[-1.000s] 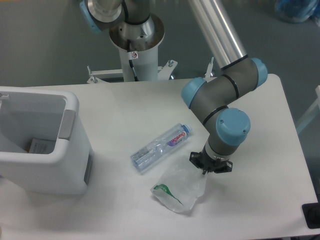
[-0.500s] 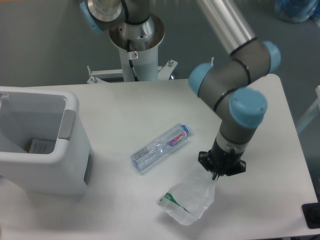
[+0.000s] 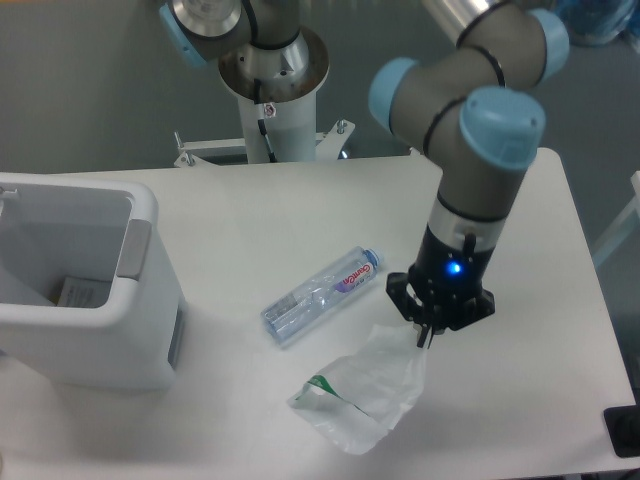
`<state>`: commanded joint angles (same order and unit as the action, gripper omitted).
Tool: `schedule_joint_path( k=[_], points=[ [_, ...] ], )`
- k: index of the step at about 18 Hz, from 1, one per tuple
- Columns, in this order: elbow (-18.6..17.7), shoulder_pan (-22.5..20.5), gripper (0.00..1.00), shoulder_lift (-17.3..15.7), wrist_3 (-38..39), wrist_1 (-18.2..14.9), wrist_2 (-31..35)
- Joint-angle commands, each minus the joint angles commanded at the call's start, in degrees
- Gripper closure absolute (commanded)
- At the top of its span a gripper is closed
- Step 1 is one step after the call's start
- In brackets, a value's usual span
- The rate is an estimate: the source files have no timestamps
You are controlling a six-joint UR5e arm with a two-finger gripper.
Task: Place the trash in the trash can
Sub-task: 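Lift the bag and carry it over the white trash bin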
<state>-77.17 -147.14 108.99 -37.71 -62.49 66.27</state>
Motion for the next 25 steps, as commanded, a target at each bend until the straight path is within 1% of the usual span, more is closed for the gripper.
schedule_joint_path(
  k=[3,10,12,15,17,18,20,25],
  points=[
    [0.00,1.76,1.00,-2.20,1.85,0.00,-2.19],
    [-0.09,2.12,1.00,-9.23,6.16,-0.17,-14.93],
    [-0.61,2.99,1.00,-10.99,7.12,-0.70,-16.26],
    [-1.40,6.50,1.00,-12.40,7.83,-0.97,-16.35],
    [-1.93,10.27,1.00,-13.10,8.62,-1.58,-16.18],
    [-2.89,11.16,1.00,-13.71,8.80,-1.93,-16.18],
    [-5.09,11.96,1.00,-16.17,8.80,-2.02,-16.18],
    [-12.64,12.75,1.00,-21.09,8.01,-1.76,-15.83]
  ],
)
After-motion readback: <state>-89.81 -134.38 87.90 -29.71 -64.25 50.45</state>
